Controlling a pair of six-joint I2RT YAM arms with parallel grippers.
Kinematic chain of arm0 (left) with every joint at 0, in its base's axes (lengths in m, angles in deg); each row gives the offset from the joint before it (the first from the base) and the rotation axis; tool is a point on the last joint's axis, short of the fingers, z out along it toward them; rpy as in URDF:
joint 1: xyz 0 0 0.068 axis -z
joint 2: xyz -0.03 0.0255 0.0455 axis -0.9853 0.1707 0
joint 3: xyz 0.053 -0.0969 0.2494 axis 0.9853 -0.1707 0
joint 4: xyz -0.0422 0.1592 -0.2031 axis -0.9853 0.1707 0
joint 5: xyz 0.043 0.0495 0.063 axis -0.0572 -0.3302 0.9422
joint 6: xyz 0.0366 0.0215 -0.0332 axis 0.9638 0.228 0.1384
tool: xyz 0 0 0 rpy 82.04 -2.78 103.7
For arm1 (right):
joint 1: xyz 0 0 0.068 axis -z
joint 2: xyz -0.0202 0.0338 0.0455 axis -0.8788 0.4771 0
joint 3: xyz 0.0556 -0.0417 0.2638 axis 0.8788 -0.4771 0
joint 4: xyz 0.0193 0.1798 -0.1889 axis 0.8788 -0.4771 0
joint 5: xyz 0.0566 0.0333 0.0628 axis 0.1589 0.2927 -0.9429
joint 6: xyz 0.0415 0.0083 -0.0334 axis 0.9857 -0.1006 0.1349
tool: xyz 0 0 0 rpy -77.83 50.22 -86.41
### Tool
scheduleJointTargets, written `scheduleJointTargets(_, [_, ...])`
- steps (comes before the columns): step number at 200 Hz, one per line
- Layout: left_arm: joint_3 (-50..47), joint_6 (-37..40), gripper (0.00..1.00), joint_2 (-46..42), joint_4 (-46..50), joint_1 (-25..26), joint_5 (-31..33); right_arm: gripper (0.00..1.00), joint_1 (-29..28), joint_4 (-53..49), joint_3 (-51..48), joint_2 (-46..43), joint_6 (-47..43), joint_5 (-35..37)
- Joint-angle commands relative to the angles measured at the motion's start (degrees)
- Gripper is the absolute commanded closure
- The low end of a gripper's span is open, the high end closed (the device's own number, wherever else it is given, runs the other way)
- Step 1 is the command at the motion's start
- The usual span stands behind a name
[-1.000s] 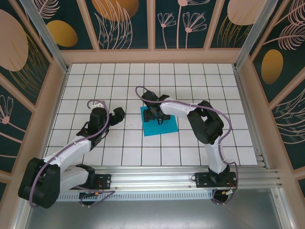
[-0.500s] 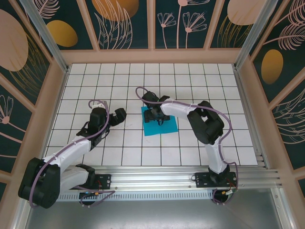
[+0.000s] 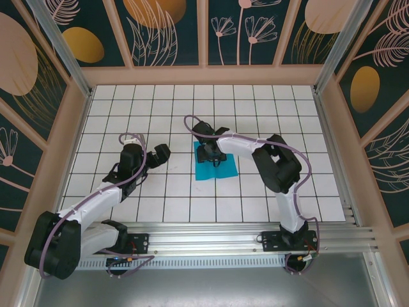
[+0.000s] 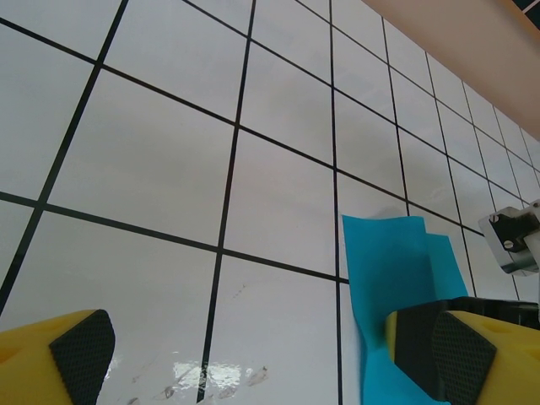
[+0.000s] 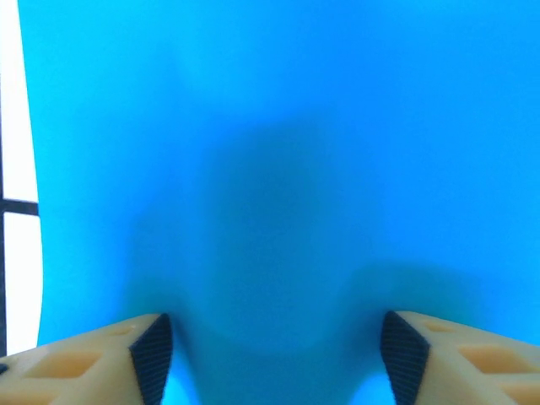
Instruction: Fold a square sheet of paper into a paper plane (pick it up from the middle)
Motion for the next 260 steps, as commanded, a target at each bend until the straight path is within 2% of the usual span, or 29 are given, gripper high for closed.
scheduleJointTargets(1, [0.8,-0.1,0.01,0.6,-1.8,-0.3,-0.7,0.39,0.7,1.0,-1.9,1.2,1.4,-5.0])
scheduleJointTargets(12, [1.0,0.0,0.01,0.7,-1.5,-0.3,-0.8,0.45,0.9,1.2,-1.8,0.7,1.6,-5.3])
scheduleJointTargets(41, [0.7,0.0,0.01,0.5,-1.1,-0.3,-0.2,0.53,1.0,0.0,0.0,-0.5,1.5,-5.1])
scheduleJointTargets(75, [1.0,0.1,0.01,0.6,-1.2,-0.2,-0.1,0.58,1.0,1.1,0.4,-5.5,1.8,-6.7])
scheduleJointTargets(117, [2.1,-0.1,0.01,1.0,-1.0,-0.3,1.2,0.65,2.1,10.1,-3.2,-13.0,6.6,-19.5])
scheduleJointTargets(151, [2.4,-0.5,0.01,0.9,-0.8,-0.3,1.0,0.63,4.7,22.2,-10.3,-17.6,12.7,-29.8])
scheduleJointTargets(174, [2.3,-0.8,0.02,1.0,-1.4,-0.3,-0.7,0.62,7.0,28.8,-16.9,-18.8,16.7,-32.9])
scheduleJointTargets(216, [3.5,-0.9,0.01,2.8,-3.2,-0.3,-7.2,0.58,10.7,29.7,-25.2,-18.7,15.6,-30.8])
scheduleJointTargets(260, [3.5,-2.8,0.02,5.5,-6.7,-0.3,-13.4,0.44,12.3,24.6,-28.0,-19.0,11.3,-26.0])
